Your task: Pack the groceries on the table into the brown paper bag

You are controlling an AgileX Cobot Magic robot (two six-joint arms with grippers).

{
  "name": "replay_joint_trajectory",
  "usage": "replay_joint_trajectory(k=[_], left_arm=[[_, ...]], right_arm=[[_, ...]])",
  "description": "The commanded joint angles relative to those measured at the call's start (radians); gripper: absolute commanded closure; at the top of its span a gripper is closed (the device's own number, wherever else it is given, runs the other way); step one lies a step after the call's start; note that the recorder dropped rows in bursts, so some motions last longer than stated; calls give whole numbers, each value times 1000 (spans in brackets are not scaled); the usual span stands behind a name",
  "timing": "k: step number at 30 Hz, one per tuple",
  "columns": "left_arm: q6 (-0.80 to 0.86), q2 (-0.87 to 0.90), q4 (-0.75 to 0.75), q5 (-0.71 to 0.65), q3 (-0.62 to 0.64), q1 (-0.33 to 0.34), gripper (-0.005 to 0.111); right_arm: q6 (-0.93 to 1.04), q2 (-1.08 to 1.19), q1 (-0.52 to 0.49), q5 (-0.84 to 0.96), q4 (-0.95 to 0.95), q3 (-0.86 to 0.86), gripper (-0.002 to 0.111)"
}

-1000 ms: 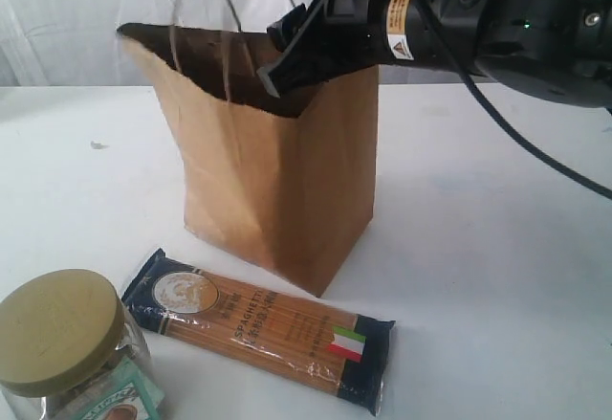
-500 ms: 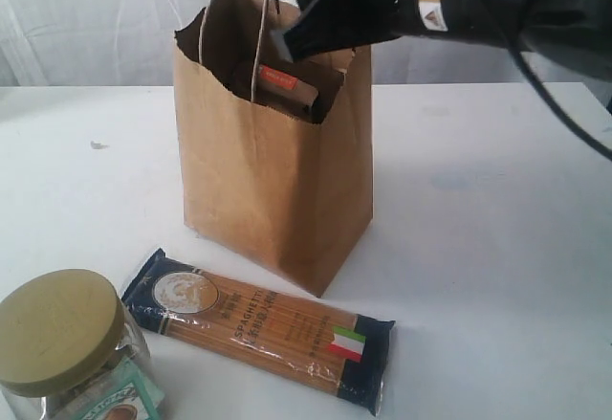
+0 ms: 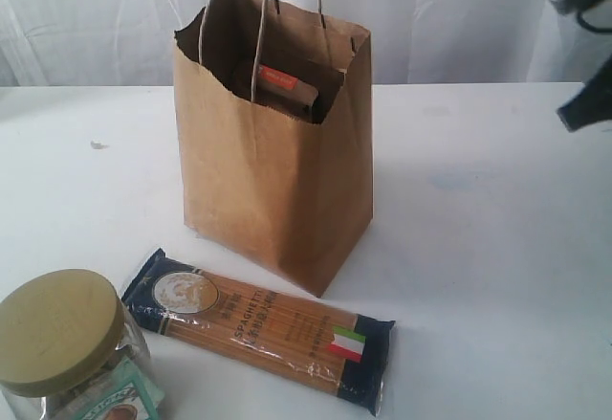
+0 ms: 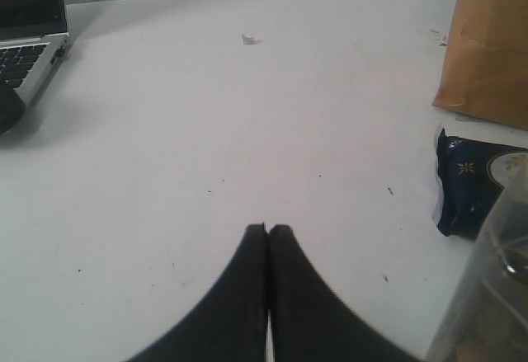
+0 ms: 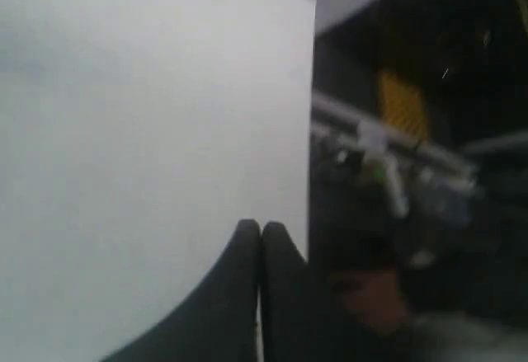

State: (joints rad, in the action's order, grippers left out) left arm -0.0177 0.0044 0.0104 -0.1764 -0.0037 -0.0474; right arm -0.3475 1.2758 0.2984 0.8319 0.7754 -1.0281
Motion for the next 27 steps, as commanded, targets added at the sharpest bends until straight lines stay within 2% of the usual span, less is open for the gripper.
replay_joint_trajectory(k=[1, 4, 7, 11, 14, 20, 27], left_arm=[[-1, -4, 7, 5, 4, -5, 107], [-1, -4, 7, 5, 4, -5, 107], [-1, -4, 7, 5, 4, -5, 107], [-1, -4, 7, 5, 4, -5, 107], [-1, -4, 7, 5, 4, -5, 107], [-1, -4, 7, 5, 4, -5, 107], [-1, -4, 7, 5, 4, -5, 107]], right_arm=[[135, 48, -231, -53, -417, 82, 108], [188, 36, -282, -104, -623, 150, 108], [179, -76, -282, -275, -655, 266, 108], [83, -332, -282, -583, -651, 429, 108], [81, -532, -282, -692, -649, 521, 108], [81, -828, -282, -754, -649, 611, 108], [81, -1022, -282, -658, -648, 622, 108]])
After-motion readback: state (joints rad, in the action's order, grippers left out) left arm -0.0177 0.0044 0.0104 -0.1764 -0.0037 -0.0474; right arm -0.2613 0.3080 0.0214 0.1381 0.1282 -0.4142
